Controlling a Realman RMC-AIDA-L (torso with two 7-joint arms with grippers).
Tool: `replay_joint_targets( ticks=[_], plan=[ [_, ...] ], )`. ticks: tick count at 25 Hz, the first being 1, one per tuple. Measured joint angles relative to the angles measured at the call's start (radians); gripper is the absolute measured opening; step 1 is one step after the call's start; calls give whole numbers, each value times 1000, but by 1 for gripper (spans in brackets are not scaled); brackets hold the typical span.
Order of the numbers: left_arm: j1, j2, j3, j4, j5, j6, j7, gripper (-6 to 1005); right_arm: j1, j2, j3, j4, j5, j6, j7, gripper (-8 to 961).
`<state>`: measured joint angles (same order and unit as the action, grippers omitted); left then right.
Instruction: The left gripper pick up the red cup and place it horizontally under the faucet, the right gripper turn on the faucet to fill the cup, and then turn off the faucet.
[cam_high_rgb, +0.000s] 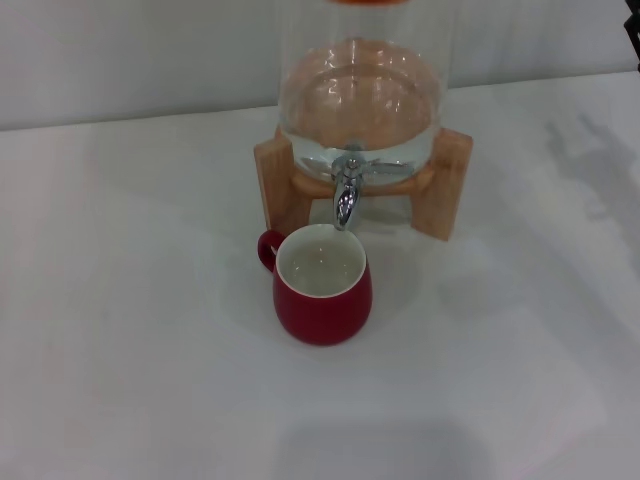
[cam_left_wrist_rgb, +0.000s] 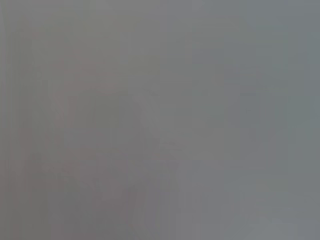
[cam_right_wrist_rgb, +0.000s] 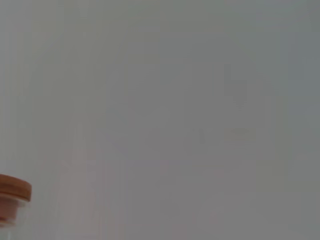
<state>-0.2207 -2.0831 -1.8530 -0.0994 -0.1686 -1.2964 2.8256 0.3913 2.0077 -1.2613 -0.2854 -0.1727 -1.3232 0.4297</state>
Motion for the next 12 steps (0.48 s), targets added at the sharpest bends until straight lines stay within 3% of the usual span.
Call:
replay_joint_targets(
  ticks=[4, 12],
  plan=[
    [1, 1, 2, 2, -9, -12, 0, 832, -1, -1, 10, 0, 0, 14, 4, 490],
    [26, 2, 0, 2, -55, -16, 0, 841, -2, -5, 23, 0, -1, 19, 7, 509]
  ],
)
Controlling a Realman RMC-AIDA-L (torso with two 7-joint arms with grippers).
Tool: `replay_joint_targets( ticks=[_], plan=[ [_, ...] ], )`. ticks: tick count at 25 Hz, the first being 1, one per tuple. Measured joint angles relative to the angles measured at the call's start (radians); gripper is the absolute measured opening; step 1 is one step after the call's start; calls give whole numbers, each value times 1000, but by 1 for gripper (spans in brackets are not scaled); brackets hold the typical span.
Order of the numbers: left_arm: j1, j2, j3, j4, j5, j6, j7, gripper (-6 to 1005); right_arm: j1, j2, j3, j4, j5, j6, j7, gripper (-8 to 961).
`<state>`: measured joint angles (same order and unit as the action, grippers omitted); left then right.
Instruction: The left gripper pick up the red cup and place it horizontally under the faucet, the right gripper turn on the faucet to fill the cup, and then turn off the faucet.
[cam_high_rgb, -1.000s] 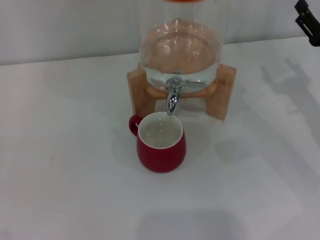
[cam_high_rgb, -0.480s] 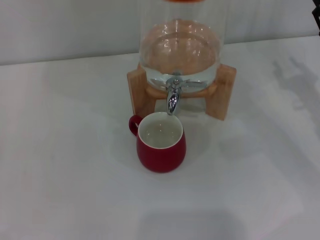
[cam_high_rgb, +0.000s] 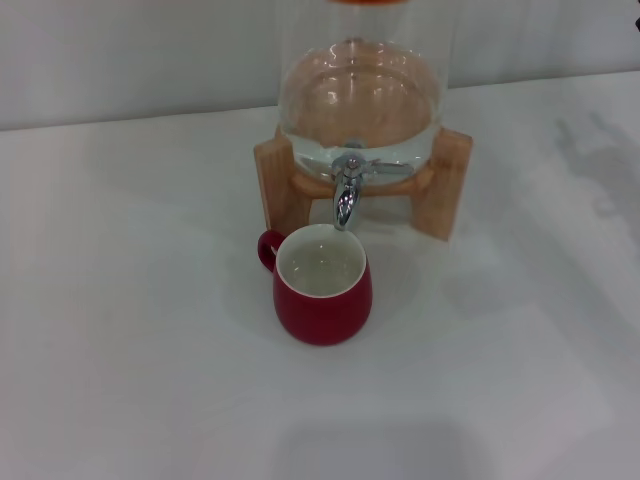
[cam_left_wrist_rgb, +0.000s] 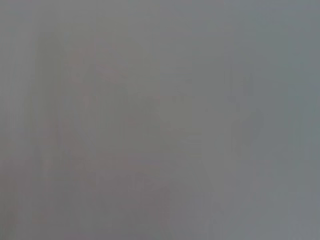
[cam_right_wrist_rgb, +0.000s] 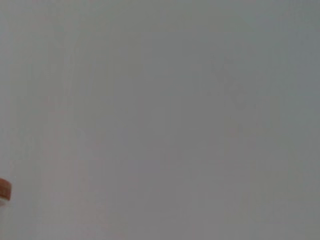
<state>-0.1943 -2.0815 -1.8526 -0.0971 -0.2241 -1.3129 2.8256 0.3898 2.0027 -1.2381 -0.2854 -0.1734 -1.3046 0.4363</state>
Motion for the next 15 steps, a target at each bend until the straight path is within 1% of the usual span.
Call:
replay_joint_targets(
  ticks=[8, 15],
  plan=[
    [44, 0, 0, 1, -52, -23, 0, 843, -8, 1, 17, 1, 0, 0, -5, 511],
    [51, -1, 2, 1, -58, -37, 0, 843, -12, 8, 42, 10, 2, -1, 1, 513]
  ],
)
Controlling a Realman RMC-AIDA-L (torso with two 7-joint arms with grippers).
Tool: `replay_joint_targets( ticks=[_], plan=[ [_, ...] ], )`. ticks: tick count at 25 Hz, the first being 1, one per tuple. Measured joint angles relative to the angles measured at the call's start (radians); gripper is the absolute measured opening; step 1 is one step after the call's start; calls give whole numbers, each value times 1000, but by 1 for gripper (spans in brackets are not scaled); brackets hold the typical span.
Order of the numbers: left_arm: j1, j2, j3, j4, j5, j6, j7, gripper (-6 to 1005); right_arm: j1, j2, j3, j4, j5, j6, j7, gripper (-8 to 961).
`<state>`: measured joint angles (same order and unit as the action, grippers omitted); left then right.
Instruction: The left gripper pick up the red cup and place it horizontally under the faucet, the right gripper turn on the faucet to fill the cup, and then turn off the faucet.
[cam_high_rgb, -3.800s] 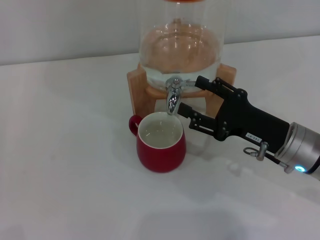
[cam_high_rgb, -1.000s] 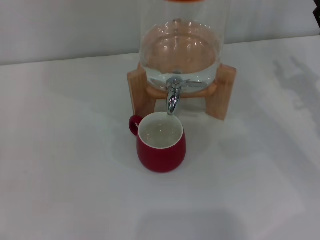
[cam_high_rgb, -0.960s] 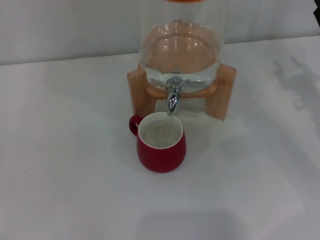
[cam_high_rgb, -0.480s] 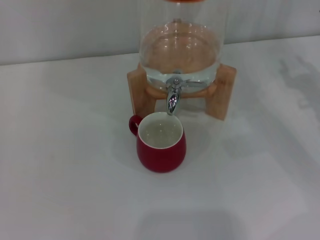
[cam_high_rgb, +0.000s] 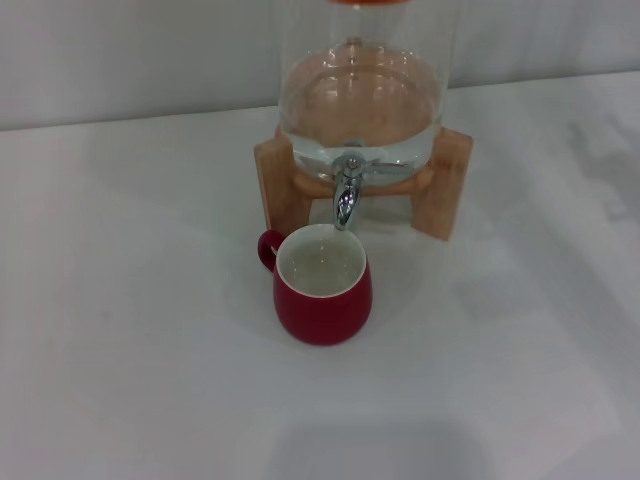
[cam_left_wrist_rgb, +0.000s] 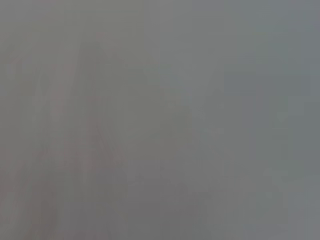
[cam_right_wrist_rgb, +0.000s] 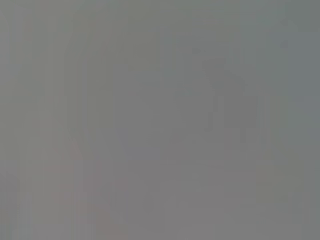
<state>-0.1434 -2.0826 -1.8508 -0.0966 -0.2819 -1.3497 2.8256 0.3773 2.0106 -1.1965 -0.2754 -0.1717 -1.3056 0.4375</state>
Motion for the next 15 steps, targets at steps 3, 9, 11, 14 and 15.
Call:
replay_joint_targets(
  ticks=[3, 9, 11, 14, 15],
  plan=[
    [-2, 1, 4, 0, 0, 0, 0, 843, 0, 1, 5, 2, 0, 0, 7, 535],
    [-5, 1, 5, 1, 3, 8, 0, 843, 0, 2, 5, 2, 2, 1, 12, 678],
    [-4, 1, 5, 1, 4, 9, 0, 843, 0, 2, 5, 2, 6, 1, 12, 751],
    [-3, 1, 6, 1, 4, 9, 0, 843, 0, 2, 5, 4, 14, 0, 12, 824],
    [-2, 1, 5, 1, 3, 9, 0, 843, -1, 2, 5, 4, 15, -1, 12, 824]
  ],
)
